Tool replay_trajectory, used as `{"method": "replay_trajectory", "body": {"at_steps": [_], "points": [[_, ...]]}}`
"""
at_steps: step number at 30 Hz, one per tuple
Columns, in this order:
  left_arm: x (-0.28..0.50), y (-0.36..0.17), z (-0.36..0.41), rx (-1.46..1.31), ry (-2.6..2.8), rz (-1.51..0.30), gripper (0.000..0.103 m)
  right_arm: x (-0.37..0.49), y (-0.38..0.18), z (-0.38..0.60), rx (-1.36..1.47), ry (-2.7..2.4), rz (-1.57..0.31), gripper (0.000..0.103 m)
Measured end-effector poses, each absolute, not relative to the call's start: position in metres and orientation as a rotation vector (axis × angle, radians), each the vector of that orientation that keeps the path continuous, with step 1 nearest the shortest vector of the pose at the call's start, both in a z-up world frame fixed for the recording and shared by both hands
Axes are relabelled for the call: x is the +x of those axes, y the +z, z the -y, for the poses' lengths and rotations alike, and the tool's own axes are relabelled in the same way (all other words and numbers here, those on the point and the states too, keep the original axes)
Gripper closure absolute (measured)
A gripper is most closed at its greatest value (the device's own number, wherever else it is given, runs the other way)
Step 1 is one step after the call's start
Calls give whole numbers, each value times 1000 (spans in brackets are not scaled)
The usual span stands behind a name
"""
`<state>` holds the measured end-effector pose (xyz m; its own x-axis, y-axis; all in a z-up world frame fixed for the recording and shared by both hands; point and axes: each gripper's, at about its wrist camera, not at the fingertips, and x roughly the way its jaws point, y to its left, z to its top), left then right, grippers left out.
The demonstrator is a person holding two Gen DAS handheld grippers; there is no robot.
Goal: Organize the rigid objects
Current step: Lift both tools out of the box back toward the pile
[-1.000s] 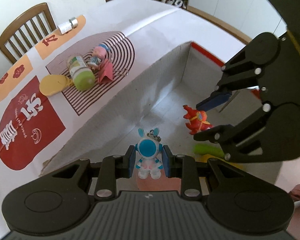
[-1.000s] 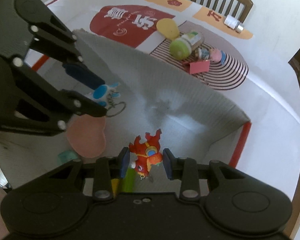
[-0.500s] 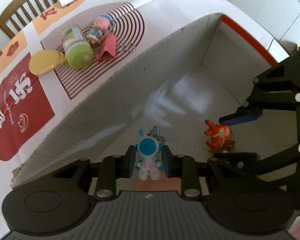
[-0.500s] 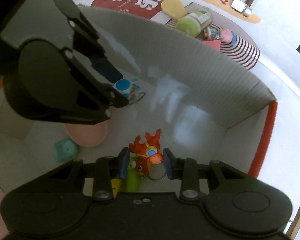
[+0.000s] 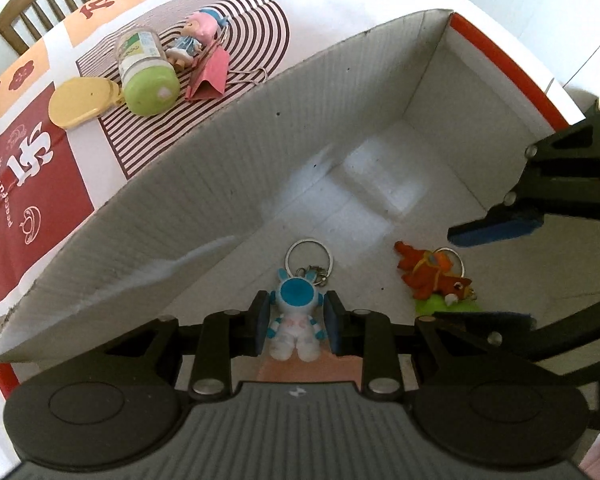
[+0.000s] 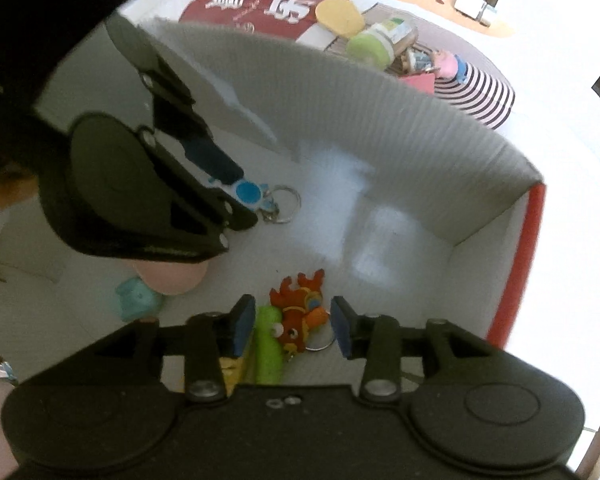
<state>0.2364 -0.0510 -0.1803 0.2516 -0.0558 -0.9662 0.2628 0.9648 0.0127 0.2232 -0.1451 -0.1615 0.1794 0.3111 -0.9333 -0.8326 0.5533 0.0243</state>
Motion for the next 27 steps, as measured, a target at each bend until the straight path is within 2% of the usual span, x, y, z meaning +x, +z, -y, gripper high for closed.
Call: {"method": "replay_trajectory", "body": {"at_steps": [9,10,12,13,16,19,24,27], "points": [[225,-156,50,165,-234,-1231,69,225,-133,160,-503,886,-1070,54],[224,-153,49,155,-232,-1225,64,223,-130,163,-490,888,-1067,53],[219,-143,47,138,-221,-1202,40,223,-122,169,-463,892,-1055,51],[217,-139,47,134,-221,-1186,38,223,-118,172,-455,893,-1046,51],[212,-124,45,123,-221,-1151,38,222,-107,178,-430,892,-1031,48],[208,-112,41,111,-213,-1127,38,222,-96,184,-403,896,-1017,40],[205,-92,33,95,-189,-1091,38,225,-75,187,-372,908,-988,39],[204,-77,28,91,-176,-1059,38,230,-63,188,-364,909,-968,33]]}}
